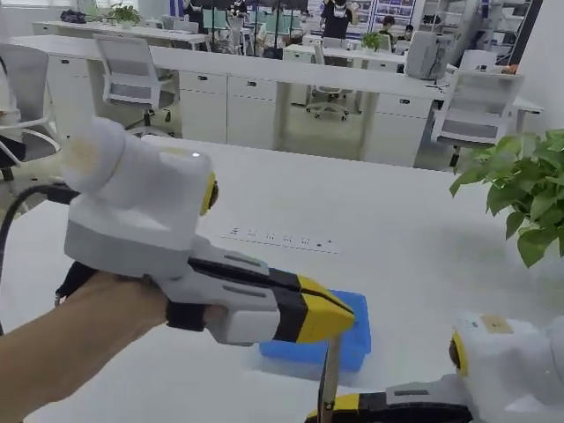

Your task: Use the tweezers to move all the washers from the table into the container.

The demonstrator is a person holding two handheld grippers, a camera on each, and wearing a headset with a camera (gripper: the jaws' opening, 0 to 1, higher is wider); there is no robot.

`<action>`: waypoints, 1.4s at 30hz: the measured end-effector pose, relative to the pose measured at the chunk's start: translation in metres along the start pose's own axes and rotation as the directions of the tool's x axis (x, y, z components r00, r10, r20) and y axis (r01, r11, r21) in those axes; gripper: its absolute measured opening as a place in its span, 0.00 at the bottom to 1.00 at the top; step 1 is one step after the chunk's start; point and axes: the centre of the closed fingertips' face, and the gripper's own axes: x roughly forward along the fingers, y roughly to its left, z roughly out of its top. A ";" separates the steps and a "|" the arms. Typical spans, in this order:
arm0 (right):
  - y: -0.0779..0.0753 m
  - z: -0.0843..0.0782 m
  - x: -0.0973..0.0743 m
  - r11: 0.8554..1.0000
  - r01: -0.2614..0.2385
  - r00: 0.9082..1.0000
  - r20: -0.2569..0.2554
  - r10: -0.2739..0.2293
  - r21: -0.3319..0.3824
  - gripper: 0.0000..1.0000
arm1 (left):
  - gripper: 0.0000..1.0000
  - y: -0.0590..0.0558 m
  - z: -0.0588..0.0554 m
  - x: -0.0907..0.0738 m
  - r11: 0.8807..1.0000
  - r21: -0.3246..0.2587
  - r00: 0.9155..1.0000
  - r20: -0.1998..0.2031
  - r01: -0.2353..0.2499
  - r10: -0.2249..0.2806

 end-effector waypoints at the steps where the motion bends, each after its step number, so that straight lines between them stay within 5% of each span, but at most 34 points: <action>1: -0.001 0.001 -0.001 1.000 -0.001 1.000 0.005 0.001 0.001 0.09 | 0.00 0.000 0.001 0.000 1.000 -0.005 1.000 0.007 0.002 -0.002; 9: 0.006 0.009 0.001 0.998 -0.061 0.998 0.026 0.060 0.005 0.04 | 0.00 -0.001 0.004 -0.004 1.000 -0.022 0.999 0.044 0.020 -0.019; 12: 0.005 0.004 0.002 0.998 -0.059 0.998 -0.009 0.059 -0.033 0.01 | 0.00 0.000 0.000 -0.007 1.000 -0.017 0.999 0.032 0.019 -0.018; 18: -0.009 -0.011 -0.001 0.990 -0.021 0.985 -0.173 -0.004 -0.139 0.00 | 0.00 0.010 -0.016 -0.009 0.999 0.036 0.999 -0.025 -0.036 0.036; 21: -0.015 -0.019 -0.002 0.989 -0.026 0.971 -0.239 -0.010 -0.147 0.00 | 0.00 0.021 -0.028 -0.011 0.998 0.025 0.993 -0.099 -0.061 0.063; 25: -0.026 -0.029 -0.006 0.981 -0.030 0.937 -0.348 -0.039 -0.190 0.00 | 0.03 0.030 -0.041 -0.011 0.996 0.039 0.976 -0.202 -0.075 0.082; 28: -0.033 -0.036 -0.008 0.965 -0.053 0.907 -0.416 -0.061 -0.257 0.00 | 0.05 0.034 -0.053 -0.012 0.995 0.078 0.954 -0.289 -0.064 0.084; 32: -0.037 -0.039 -0.006 0.961 -0.066 0.895 -0.441 -0.063 -0.270 0.00 | 0.07 0.036 -0.070 -0.010 0.995 0.087 0.928 -0.364 -0.052 0.081; 34: -0.041 -0.044 -0.006 0.951 -0.079 0.877 -0.474 -0.076 -0.299 0.00 | 0.09 0.036 -0.080 -0.009 0.996 0.085 0.911 -0.408 -0.033 0.065; 37: -0.043 -0.051 -0.004 0.941 -0.107 0.855 -0.513 -0.077 -0.320 0.00 | 0.09 0.041 -0.099 -0.009 0.992 0.126 0.868 -0.489 -0.028 0.087; 40: -0.045 -0.055 -0.003 0.934 -0.124 0.841 -0.534 -0.081 -0.336 0.00 | 0.04 0.042 -0.108 -0.005 0.995 0.101 0.860 -0.506 -0.016 0.065; 42: -0.048 -0.056 -0.002 0.932 -0.128 0.838 -0.540 -0.082 -0.340 0.00 | 0.02 0.043 -0.118 -0.004 0.994 0.105 0.844 -0.532 -0.006 0.061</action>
